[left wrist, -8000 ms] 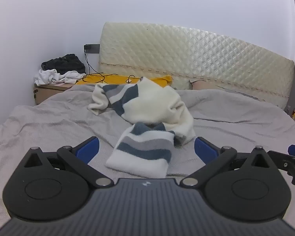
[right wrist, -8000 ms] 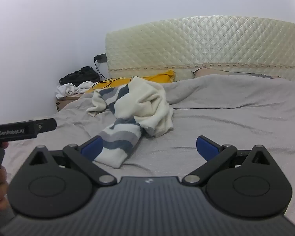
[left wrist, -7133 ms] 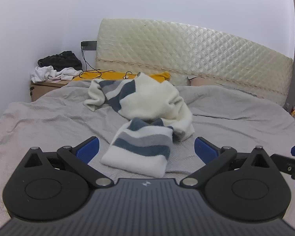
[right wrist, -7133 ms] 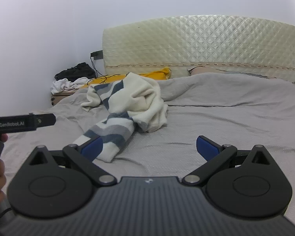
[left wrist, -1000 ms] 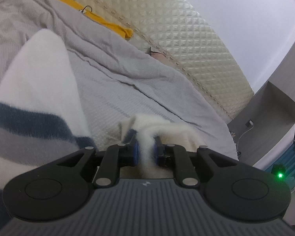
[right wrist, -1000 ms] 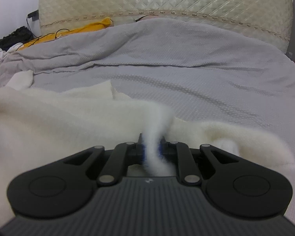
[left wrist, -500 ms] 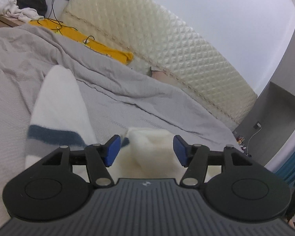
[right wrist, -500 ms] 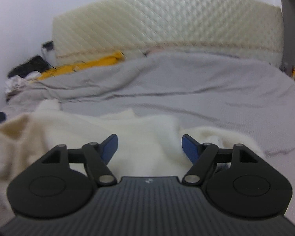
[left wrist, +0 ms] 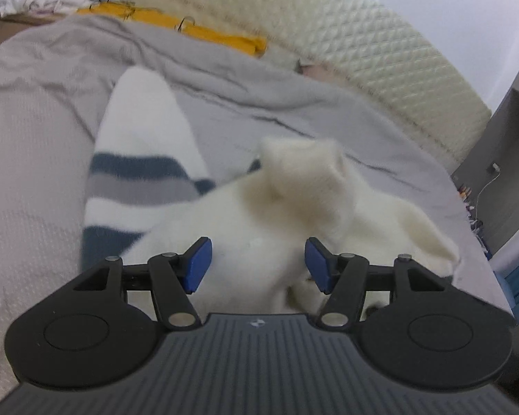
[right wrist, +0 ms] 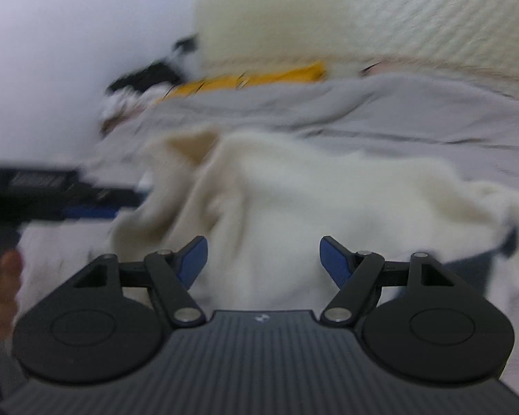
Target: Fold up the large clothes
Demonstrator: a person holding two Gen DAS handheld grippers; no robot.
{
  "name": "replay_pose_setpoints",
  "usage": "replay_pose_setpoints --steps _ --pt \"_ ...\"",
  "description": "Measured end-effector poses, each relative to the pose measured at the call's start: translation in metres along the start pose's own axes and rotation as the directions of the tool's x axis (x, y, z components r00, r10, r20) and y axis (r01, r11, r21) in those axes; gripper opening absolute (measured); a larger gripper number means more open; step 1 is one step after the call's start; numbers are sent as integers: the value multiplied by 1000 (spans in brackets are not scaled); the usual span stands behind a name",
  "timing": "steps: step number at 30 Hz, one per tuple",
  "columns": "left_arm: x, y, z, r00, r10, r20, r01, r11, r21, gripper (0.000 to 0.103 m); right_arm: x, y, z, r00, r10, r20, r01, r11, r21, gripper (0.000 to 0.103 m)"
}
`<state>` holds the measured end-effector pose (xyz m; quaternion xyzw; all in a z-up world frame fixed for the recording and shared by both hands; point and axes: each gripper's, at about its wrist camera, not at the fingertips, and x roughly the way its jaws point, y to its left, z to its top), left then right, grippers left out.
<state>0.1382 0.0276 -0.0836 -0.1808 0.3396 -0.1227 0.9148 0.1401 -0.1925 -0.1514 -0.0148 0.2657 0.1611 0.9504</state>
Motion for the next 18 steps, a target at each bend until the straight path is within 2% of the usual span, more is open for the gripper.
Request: replay_pose_setpoints --steps 3,6,7,8,9,11,13,15,17,18 --pt "6 3 1 1000 26 6 -26 1000 -4 65 12 12 -6 999 -6 -35 3 996 -90 74" --pt "12 5 0 999 40 0 -40 999 -8 62 22 14 -8 999 -18 -52 11 992 -128 75" --pt "14 4 -1 999 44 -4 -44 999 0 53 26 15 -11 998 -21 -60 13 991 -135 75" --pt "15 3 -2 998 55 -9 -55 998 11 39 30 18 -13 997 -27 -69 17 989 -149 75" --pt "15 2 -2 998 69 -6 -69 998 11 32 31 23 -17 997 -32 -76 18 984 -178 75" --pt "14 6 0 996 86 8 -86 996 -1 8 37 33 -22 994 -73 -81 50 963 -265 74" --pt "9 10 2 995 94 31 -93 996 -15 5 41 41 -27 985 -150 -88 111 931 -347 60" --pt "4 14 5 994 100 55 -98 995 -28 4 41 43 -29 977 -200 -76 154 904 -400 38" --pt "-2 18 7 994 86 69 -82 995 -49 4 33 38 -22 974 -214 -68 175 913 -368 26" --pt "-5 20 7 995 72 75 -67 996 -62 4 26 33 -17 974 -217 -61 184 921 -343 24"
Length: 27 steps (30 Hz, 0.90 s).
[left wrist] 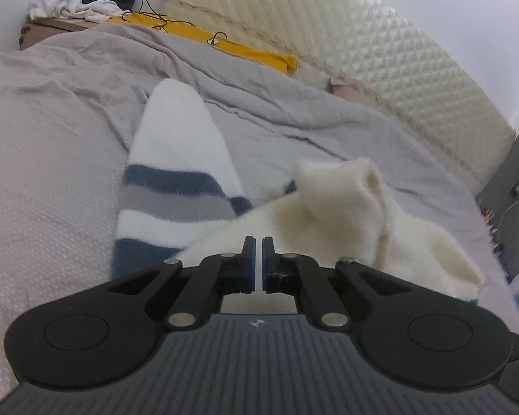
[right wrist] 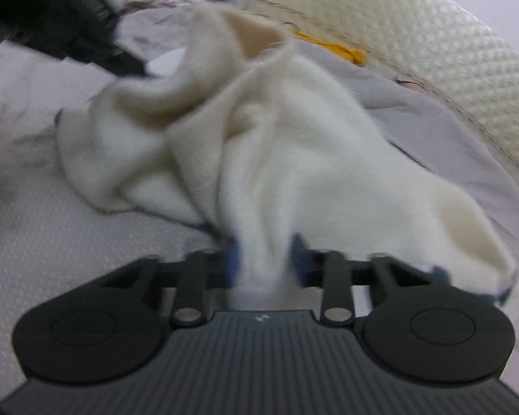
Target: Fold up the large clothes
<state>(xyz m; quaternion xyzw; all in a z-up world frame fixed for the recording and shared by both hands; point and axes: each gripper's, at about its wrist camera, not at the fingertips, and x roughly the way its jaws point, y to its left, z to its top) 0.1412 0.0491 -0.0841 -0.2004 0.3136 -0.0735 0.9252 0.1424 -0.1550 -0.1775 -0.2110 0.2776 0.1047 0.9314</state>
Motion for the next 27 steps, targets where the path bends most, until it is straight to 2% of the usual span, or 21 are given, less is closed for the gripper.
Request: replay_pose_setpoints --steps 4,8,11,14,17,18,20,25,27 --pt "-12 2 3 997 -79 19 80 996 -33 4 -29 -42 6 998 -40 43 32 985 169 22" --pt "-20 -9 2 987 -152 44 153 988 -11 4 -54 -90 -4 990 -110 84 75 937 342 22" --pt "-24 -19 -2 974 -221 51 220 975 21 4 -57 -116 -14 981 -181 73 134 897 421 21" --pt "-28 -32 -6 961 -268 61 263 961 79 5 -41 -143 -26 975 -223 13 186 844 504 21" --pt "-29 -44 -10 951 -304 61 295 948 119 5 -21 -160 -52 982 -180 -64 182 782 596 22" --pt "-29 -45 -11 947 -316 57 307 943 125 5 -15 -165 -59 986 -151 -76 165 757 632 22" --pt "-27 -50 -12 941 -335 46 326 934 143 5 -14 -168 -63 988 -130 -78 149 732 665 24" --pt "-23 -62 -22 933 -359 0 352 916 190 5 -31 -164 -56 994 -90 -67 111 741 663 31" --pt "-24 -68 -26 933 -360 -13 355 913 201 5 -37 -162 -55 995 -76 -68 102 755 648 48"
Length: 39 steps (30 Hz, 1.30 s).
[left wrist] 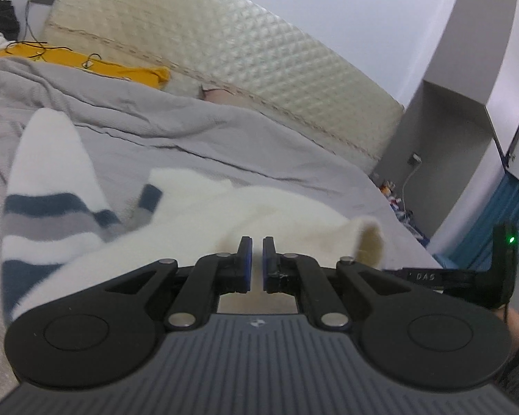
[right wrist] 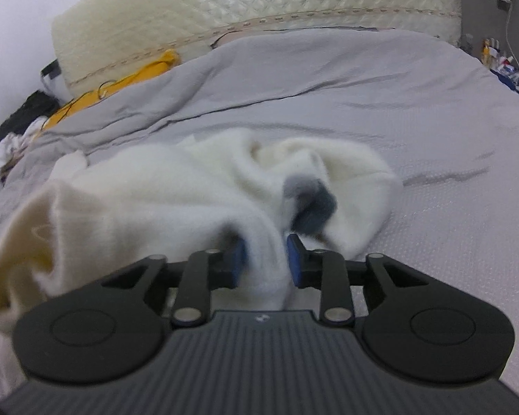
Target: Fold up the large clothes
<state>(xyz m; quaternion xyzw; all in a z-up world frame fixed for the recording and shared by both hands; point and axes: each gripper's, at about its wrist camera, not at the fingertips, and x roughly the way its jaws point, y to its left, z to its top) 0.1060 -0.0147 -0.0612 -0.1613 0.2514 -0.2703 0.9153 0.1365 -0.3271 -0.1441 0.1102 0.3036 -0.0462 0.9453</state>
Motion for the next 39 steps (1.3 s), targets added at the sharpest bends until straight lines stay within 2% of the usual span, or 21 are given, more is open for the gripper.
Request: replay_pose_setpoints --steps 3,4,5,7,8,10,12,14,15,19,22,23,24,26,29,34,39 --pt "-7 -8 -3 1000 -17 2 17 1000 8 10 -16 5 -8 1000 29 6 -29 999 -21 53" --pt "-11 -11 -4 1000 -20 5 20 1000 10 17 -21 7 -11 999 43 7 -43 999 -26 53" --pt "-15 -14 -5 1000 -22 11 22 1000 9 29 -25 8 -12 998 59 10 -59 998 -23 53" --pt "-23 -20 -8 999 -29 33 28 999 18 42 -36 11 -15 995 99 29 -99 995 -23 53" --pt "-28 -23 -9 999 -29 42 28 999 27 44 -42 13 -15 992 119 46 -118 993 -28 53" --pt "-35 -30 -12 999 -23 46 21 999 47 47 -49 18 -12 978 188 95 -184 982 -49 54" --pt "-40 -38 -16 999 -21 47 18 997 73 53 -57 27 -10 953 266 144 -257 963 -78 70" --pt "-40 -44 -20 999 -20 42 15 994 110 56 -58 37 -8 933 321 163 -307 946 -106 73" --pt "-38 -47 -22 999 -12 36 7 991 131 57 -55 43 -6 931 331 157 -314 941 -124 73" --pt "-22 -55 -30 997 74 17 -75 979 191 58 -27 63 -1 964 237 120 -216 962 -166 72" --pt "-11 -58 -35 990 138 16 -138 961 240 59 -3 67 3 977 188 97 -172 973 -153 60" --pt "-7 -59 -37 988 156 20 -156 955 254 59 4 69 5 980 175 96 -158 975 -157 50" --pt "-5 -59 -38 985 171 25 -171 950 260 59 9 71 6 981 167 99 -150 976 -159 34" --pt "0 -59 -39 979 200 40 -204 944 258 61 11 71 6 981 161 109 -145 979 -142 21" --pt "5 -55 -40 965 255 67 -264 936 233 61 -4 72 1 970 178 164 -156 978 -136 15" --pt "3 -41 -34 956 275 106 -288 948 136 65 -43 77 -5 937 211 277 -177 974 -144 13" --pt "-14 -31 -28 950 253 180 -262 965 26 65 -74 97 -21 905 182 384 -85 963 -256 12"
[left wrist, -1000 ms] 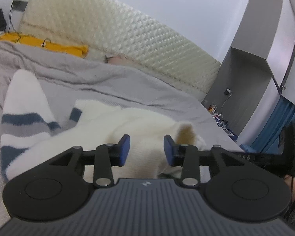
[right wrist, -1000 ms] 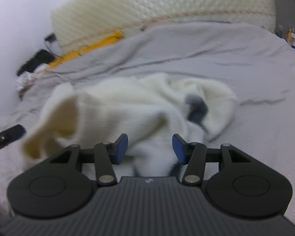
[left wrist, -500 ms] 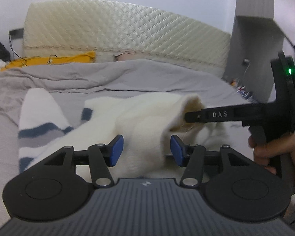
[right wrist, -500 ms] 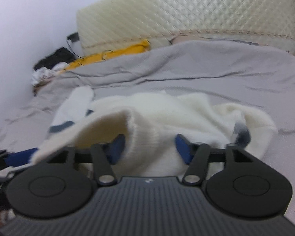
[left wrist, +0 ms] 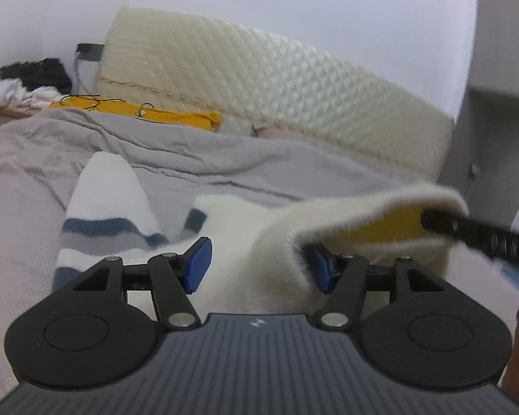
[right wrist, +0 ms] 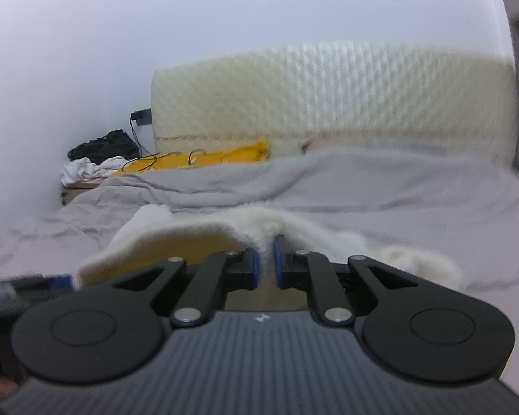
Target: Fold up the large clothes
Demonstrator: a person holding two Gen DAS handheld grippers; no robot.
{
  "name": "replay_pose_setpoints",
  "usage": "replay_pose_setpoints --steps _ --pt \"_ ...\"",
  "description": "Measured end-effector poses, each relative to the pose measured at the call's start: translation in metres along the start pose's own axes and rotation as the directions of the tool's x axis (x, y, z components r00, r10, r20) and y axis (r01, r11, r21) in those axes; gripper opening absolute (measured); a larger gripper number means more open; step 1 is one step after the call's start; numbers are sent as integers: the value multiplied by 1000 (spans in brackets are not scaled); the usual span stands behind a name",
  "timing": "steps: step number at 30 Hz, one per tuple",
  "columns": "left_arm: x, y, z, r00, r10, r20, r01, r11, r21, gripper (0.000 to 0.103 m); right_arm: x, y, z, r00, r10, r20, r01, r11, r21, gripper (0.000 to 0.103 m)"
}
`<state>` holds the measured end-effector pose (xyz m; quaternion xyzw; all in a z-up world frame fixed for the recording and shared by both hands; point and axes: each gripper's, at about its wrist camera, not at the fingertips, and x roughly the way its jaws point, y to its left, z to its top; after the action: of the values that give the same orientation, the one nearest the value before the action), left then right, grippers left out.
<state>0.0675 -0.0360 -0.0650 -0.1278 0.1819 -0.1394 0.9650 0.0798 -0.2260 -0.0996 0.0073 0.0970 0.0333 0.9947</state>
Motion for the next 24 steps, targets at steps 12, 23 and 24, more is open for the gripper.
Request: replay_pose_setpoints --steps 12,23,24 --pt "-32 26 2 999 -23 40 32 966 -256 69 -11 1 0 986 -135 98 135 991 5 11" --pt "0 7 -9 988 -72 -140 45 982 -183 71 -10 7 -4 991 -103 88 104 995 0 12" --pt "2 1 -13 986 -61 -158 38 989 -145 71 -10 6 -4 991 -105 81 105 994 3 12"
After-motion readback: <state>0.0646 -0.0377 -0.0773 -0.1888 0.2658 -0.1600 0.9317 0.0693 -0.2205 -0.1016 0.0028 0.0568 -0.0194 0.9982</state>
